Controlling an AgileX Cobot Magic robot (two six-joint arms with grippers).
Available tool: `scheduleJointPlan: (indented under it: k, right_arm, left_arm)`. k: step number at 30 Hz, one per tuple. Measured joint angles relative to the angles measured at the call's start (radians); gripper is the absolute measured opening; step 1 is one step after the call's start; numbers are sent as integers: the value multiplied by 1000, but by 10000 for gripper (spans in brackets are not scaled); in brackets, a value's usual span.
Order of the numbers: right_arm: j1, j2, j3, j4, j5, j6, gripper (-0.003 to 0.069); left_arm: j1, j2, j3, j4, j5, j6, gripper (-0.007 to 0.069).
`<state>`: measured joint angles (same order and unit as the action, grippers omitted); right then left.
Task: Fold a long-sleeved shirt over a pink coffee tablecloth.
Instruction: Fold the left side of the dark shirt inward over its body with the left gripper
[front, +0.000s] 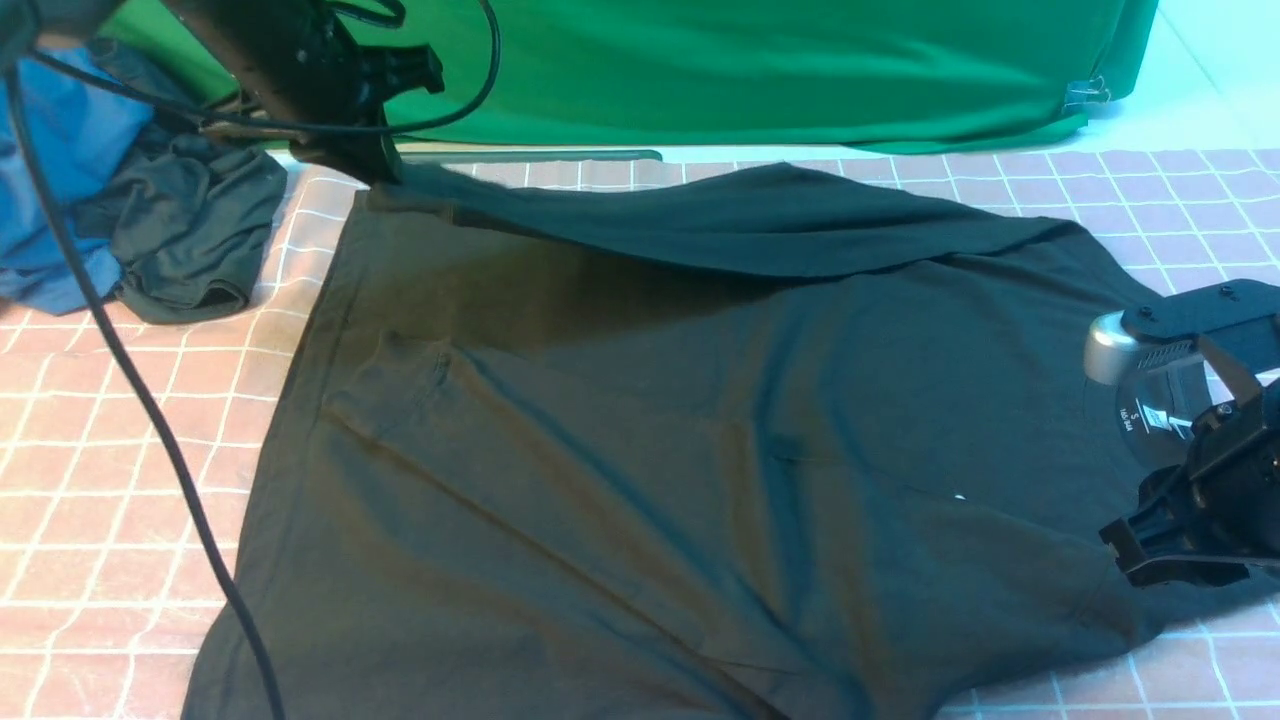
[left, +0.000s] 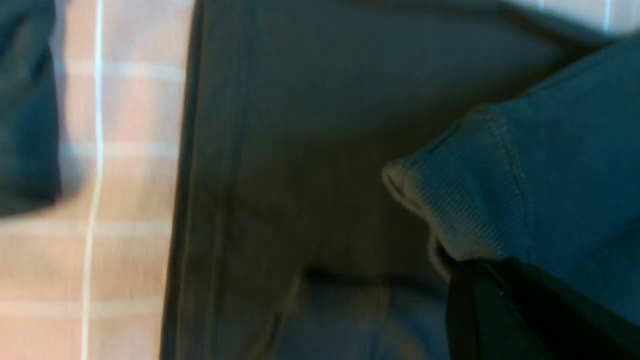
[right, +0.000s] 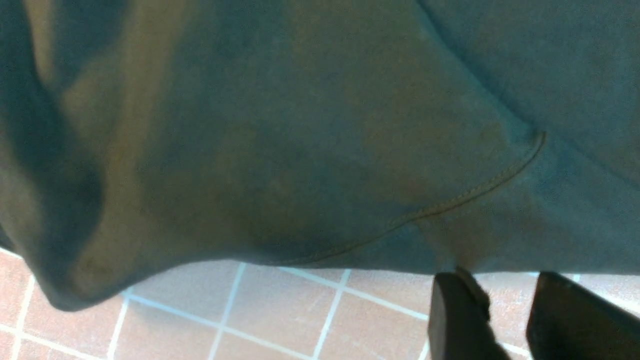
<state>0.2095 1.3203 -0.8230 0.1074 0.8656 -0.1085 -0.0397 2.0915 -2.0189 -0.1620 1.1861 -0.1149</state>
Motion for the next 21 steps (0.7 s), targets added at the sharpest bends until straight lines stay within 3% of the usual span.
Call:
scheduleJointPlan:
  k: [6, 21]
  right_arm:
    - [0, 0, 0, 0, -18, 0, 247]
    - [0, 0, 0, 1, -51, -1, 247]
  left_arm:
    - [-4, -53, 40, -20, 22, -14, 43]
    - [-41, -229, 394, 25, 30, -98, 43]
